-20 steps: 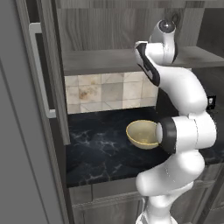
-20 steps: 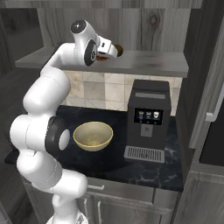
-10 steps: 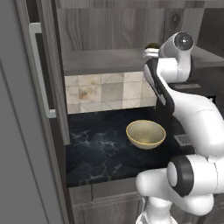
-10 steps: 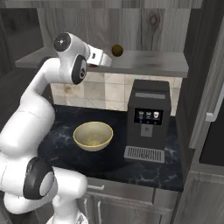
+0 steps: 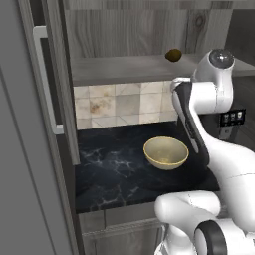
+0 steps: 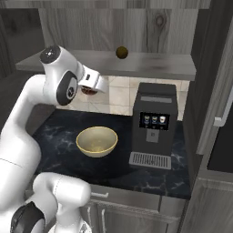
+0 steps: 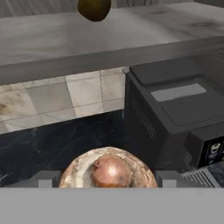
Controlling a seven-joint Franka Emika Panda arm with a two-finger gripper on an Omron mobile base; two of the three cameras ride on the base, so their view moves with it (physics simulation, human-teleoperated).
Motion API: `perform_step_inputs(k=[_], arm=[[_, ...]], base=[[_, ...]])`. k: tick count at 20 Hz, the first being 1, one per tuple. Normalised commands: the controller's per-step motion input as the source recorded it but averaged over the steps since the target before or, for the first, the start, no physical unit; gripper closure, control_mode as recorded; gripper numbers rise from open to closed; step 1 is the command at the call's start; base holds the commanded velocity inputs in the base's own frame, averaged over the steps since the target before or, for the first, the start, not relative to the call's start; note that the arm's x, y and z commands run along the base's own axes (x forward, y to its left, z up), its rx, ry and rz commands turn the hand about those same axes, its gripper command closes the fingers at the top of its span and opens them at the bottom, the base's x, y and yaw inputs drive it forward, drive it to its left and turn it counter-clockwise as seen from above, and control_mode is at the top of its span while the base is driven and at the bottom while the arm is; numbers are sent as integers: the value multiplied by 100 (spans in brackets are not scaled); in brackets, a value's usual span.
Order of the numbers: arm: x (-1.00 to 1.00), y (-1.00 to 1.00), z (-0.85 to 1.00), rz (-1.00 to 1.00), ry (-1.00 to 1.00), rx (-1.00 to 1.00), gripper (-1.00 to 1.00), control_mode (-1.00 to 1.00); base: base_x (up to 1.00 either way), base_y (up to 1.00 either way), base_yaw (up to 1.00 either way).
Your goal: Pick the mushroom from the cabinet and place it in the bowl. Then pick the bowl and place it in the sink. Then turn on the sink facuet.
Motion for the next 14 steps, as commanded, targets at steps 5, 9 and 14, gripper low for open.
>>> perform_step_inputs(k=[5,9,14], arm=[[-44,23,-98,0,38,0,100,-100],[11,25,-100,1,18,0,100,-100],[38,8,-100,3,15,0,100,-100]], base=[[0,0,0],[0,0,0],[0,0,0]])
